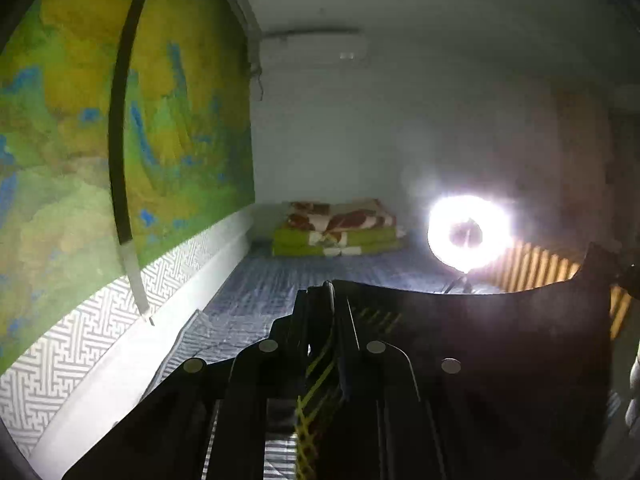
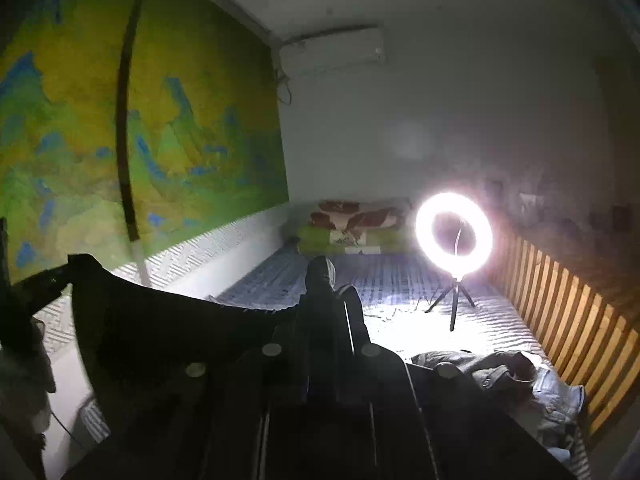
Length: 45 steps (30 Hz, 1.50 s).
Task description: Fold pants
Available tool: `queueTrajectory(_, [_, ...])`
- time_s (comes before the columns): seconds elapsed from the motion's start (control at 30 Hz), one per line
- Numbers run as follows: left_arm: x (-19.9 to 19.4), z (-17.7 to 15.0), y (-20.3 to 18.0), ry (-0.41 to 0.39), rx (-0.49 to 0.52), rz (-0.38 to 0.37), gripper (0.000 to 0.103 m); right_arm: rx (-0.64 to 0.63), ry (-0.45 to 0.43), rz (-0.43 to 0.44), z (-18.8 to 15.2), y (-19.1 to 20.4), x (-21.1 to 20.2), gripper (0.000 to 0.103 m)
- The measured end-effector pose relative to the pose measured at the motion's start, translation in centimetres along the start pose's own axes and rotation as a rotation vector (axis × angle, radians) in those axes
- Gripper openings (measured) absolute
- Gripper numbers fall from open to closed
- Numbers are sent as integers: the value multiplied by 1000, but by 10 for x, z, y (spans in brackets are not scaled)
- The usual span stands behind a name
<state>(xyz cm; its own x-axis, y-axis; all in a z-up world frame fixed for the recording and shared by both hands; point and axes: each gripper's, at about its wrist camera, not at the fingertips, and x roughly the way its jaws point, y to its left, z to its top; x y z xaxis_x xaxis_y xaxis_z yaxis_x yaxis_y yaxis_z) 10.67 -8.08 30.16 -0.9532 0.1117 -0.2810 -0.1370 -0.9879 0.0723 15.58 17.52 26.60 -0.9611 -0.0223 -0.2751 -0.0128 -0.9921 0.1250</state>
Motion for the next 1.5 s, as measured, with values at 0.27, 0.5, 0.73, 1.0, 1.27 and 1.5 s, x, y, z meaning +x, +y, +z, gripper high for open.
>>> queueTrajectory(0.27, [254, -81, 17, 305, -3, 25, 12, 63, 262, -58, -58, -35, 221, 8])
queueTrajectory(0.5, [447, -188, 6, 542, 14, 45, 12, 124, 512, -156, -154, -73, 411, 7])
queueTrajectory(0.73, [536, -265, 16, 682, 8, 85, 49, 201, 640, -80, -205, -108, 485, 23])
queueTrajectory(1.0, [484, -239, 44, 573, 25, 88, 58, 297, 536, -48, -190, -166, 441, 53])
queueTrajectory(1.27, [398, -243, 27, 562, 67, 8, 58, 314, 703, -10, -240, -171, 376, 53])
queueTrajectory(1.5, [324, -267, 7, 582, 9, -43, 58, 63, 877, -35, -286, -119, 333, 53])
